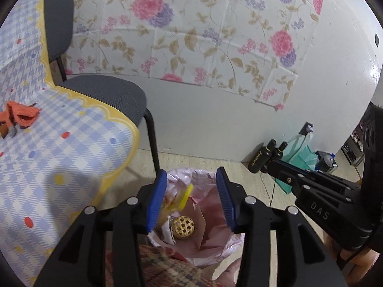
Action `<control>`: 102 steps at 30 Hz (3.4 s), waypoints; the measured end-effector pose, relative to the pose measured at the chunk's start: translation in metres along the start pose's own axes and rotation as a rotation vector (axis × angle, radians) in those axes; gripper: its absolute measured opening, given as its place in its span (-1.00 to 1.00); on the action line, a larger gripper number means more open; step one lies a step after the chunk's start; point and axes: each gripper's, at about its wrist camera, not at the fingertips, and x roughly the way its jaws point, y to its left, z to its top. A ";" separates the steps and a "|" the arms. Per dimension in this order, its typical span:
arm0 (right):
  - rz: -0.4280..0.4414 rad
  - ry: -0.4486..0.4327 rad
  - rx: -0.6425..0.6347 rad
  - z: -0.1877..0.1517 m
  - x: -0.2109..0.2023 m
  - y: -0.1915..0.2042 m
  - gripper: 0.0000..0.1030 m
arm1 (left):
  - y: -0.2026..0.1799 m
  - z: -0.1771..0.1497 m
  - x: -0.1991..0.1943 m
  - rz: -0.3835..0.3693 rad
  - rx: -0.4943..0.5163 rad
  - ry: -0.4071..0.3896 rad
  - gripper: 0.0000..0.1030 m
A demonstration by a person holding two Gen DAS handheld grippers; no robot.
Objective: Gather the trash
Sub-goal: 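Move both open grippers back toward the chair seat, then grasp the white milk carton with the left gripper while the right gripper grasps the orange glove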
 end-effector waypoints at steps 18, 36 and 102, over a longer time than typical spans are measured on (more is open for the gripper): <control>0.291 -0.084 -0.285 0.026 -0.017 0.152 -0.69 | 0.135 -0.016 -0.124 0.359 -0.219 -0.183 -0.16; 0.482 -0.098 -0.596 0.025 0.027 0.300 0.14 | 0.259 -0.064 -0.182 0.650 -0.487 -0.174 0.68; 0.381 -0.045 -0.424 0.091 0.143 0.334 0.30 | 0.319 -0.031 -0.182 0.694 -0.543 -0.189 0.39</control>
